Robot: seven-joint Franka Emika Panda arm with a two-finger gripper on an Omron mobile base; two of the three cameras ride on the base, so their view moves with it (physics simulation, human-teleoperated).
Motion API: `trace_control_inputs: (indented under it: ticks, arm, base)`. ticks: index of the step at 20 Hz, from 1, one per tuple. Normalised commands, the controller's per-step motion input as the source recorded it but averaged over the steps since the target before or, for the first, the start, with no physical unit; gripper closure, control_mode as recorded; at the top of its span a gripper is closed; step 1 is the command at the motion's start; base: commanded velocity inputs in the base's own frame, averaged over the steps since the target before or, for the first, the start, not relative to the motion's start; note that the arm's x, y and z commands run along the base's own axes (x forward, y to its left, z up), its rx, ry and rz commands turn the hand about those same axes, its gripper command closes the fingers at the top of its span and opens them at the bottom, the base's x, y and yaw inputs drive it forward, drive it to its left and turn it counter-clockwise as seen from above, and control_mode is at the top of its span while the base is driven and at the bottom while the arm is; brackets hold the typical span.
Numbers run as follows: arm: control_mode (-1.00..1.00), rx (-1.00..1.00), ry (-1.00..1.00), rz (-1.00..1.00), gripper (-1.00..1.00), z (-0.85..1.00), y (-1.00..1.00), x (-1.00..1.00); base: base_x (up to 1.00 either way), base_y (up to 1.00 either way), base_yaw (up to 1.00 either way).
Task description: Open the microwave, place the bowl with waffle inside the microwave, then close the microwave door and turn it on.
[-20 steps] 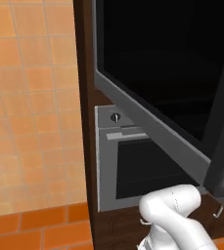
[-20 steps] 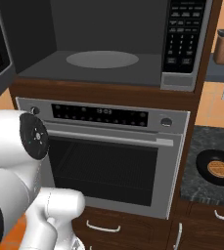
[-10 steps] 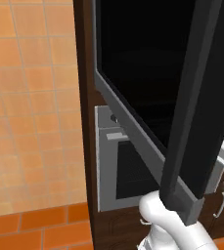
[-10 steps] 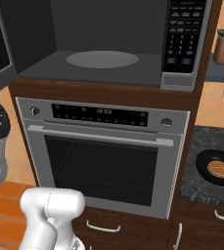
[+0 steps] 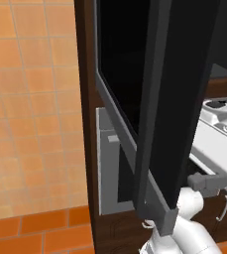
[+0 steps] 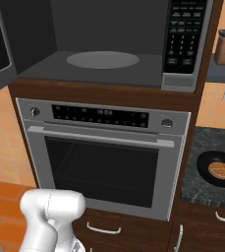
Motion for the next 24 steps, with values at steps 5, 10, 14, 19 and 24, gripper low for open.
trace_control_inputs:
  ticks: [5,10,14,19,24]
  arm:
    - [-1.00,0.00,0.01,-0.01,-1.00,0.04,0.28,0.53]
    - [-1.00,0.00,0.04,-0.06,-1.00,0.10,0.08,0.55]
    - [-1.00,-0.05,0.04,-0.14,-1.00,0.11,-0.08,0.28]
    - [-1.00,-0.15,0.12,-0.40,-1.00,-0.08,-0.60,0.38]
    - [-1.00,-0.22,0.13,-0.49,-1.00,-0.20,-0.86,0.39]
  base:
    - [0.00,0.00,0.00]
    - [0.00,0.00,0.00]
    - [0.00,0.00,0.00]
    - [0.00,0.00,0.00]
    - [0.00,0.00,0.00]
